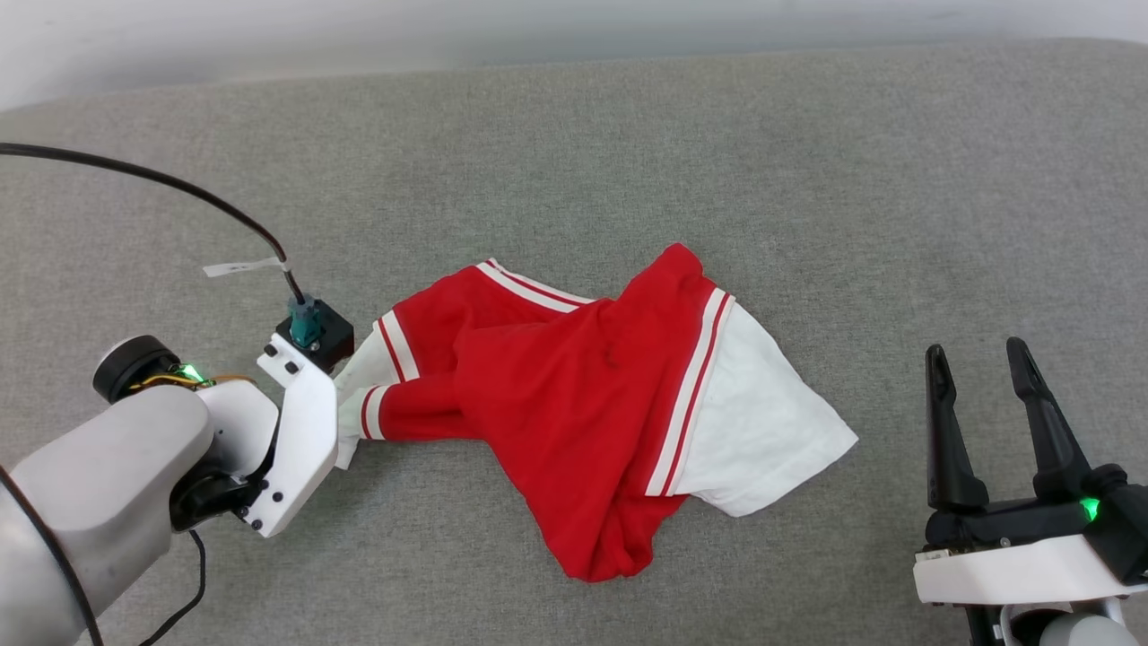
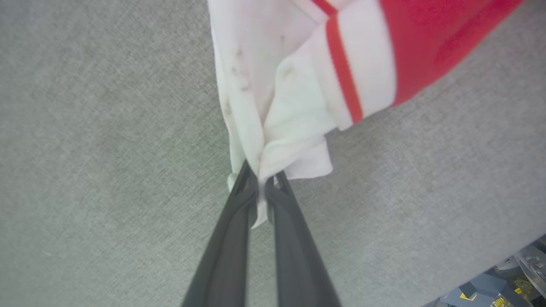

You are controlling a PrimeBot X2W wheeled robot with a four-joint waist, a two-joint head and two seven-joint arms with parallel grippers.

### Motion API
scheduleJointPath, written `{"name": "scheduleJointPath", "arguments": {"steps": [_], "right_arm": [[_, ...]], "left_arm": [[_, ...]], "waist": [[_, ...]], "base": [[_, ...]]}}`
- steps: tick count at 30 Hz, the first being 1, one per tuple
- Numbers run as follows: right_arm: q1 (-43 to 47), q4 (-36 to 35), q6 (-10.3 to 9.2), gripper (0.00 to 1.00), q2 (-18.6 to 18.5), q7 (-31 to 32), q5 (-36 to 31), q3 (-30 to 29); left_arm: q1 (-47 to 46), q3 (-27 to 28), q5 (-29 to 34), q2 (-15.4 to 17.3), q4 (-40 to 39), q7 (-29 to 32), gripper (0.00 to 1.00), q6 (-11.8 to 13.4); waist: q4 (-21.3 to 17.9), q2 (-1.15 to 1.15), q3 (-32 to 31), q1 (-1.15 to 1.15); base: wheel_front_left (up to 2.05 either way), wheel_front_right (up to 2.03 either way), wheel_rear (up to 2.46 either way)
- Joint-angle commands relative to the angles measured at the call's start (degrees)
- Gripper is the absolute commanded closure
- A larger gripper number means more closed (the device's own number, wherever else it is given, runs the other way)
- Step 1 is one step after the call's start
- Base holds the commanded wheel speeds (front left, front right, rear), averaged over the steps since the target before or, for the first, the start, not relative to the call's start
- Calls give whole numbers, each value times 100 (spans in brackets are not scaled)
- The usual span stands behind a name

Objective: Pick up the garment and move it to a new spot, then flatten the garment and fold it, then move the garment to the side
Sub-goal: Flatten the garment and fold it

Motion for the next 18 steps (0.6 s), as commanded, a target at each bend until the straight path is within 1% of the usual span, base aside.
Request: {"name": "scheduleJointPath", "arguments": {"steps": [1, 2, 3, 6, 9, 13, 16, 18], "right_arm": [[66, 23, -2, 0, 5, -11, -16, 5], [76, 39, -2, 0, 5, -10, -24, -8], [84, 56, -2, 0, 6, -11, -40, -25], [76, 72, -2, 0, 5, -11, -91, -102], [64, 47, -2, 0, 5, -11, -224, -194], [-51, -60, -2, 0, 6, -11, -642, -186], [-163, -132, -2, 0, 5, -10, -1010, -195], [-279, -140, -3, 0, -122, -11, -1164, -166]], "left_arm": [[107, 12, -10, -56, 55, -131, 100, 17], [119, 58, 22, -99, 114, -333, 77, 28], [141, 97, 71, -151, 170, -545, 0, 47], [200, 164, 192, -263, 252, -1079, 0, 65], [225, 368, 267, -312, 189, -1757, 0, 223], [359, 689, 312, -285, 5, -2603, 0, 539], [479, 992, 224, -188, -231, -3195, 0, 864], [650, 1140, 242, -124, -403, -3588, 0, 1140]], "waist": [[4, 0, -32, 0], [14, 0, -64, 0], [29, 0, -97, 0], [67, 0, -224, 0], [130, 0, -370, 0], [260, 0, -544, 0], [338, 0, -653, 0], [384, 0, -710, 0]], "base": [[0, 0, 0], [0, 0, 0], [0, 0, 0], [0, 0, 0], [0, 0, 0], [0, 0, 0], [0, 0, 0], [0, 0, 0]]}}
